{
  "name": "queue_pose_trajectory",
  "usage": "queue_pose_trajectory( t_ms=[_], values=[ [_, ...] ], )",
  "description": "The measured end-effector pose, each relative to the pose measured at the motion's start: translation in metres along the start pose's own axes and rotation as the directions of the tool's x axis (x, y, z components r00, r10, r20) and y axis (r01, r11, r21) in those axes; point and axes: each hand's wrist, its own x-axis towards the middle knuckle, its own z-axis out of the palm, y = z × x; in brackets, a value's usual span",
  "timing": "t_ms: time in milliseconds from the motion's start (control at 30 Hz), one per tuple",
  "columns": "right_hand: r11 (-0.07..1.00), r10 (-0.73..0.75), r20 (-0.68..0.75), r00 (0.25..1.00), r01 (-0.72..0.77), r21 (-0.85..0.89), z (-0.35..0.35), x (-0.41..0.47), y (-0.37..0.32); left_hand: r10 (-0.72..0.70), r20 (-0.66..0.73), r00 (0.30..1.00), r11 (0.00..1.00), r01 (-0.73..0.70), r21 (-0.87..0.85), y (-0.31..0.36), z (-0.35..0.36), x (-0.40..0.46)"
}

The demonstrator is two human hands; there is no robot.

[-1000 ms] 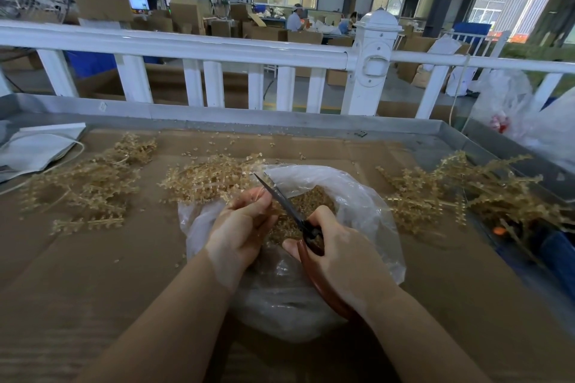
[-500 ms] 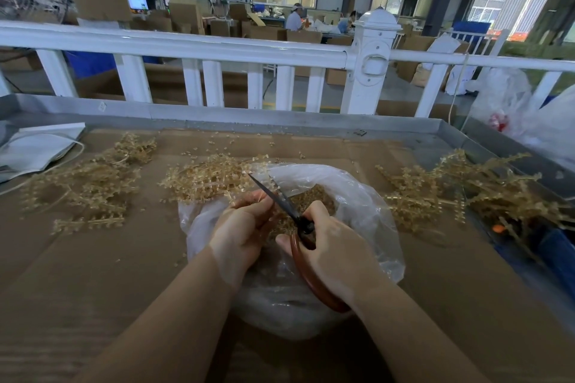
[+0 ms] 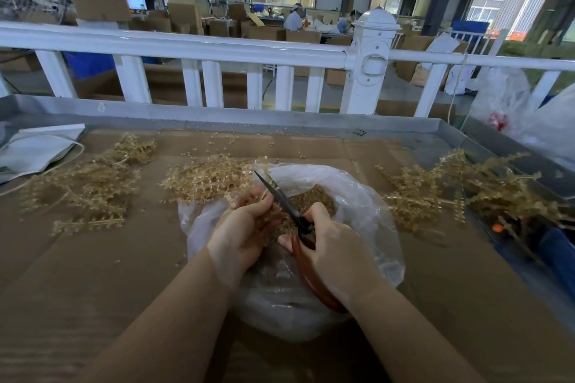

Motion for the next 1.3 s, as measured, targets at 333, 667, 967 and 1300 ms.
queue_pose_trajectory(
  t_ms=[333, 667, 967, 1300],
  values=[
    [0.999, -0.036, -0.035, 0.999, 0.036, 0.009, 0.0005, -0.0044, 0.0012, -0.013, -0.059, 0.998, 0.999, 0.011, -0.035, 0.0018, 0.0026, 0.0004],
    [0.997, -0.008, -0.054, 0.999, 0.012, 0.081, -0.0006, -0.0047, 0.0006, -0.037, -0.024, 0.999, 0.999, 0.037, 0.020, 0.0019, 0.0002, 0.0014],
    [0.997, -0.017, -0.013, 1.000, 0.018, 0.072, -0.0018, -0.0013, 0.0020, -0.027, -0.038, 0.999, 0.999, 0.027, 0.019, 0.0007, -0.0014, 0.0006],
    [0.997, 0.005, -0.029, 1.000, -0.003, 0.078, -0.0036, -0.0021, 0.0025, 0.002, -0.042, 0.999, 0.999, 0.000, 0.050, 0.0009, 0.0004, -0.0014]
  ],
)
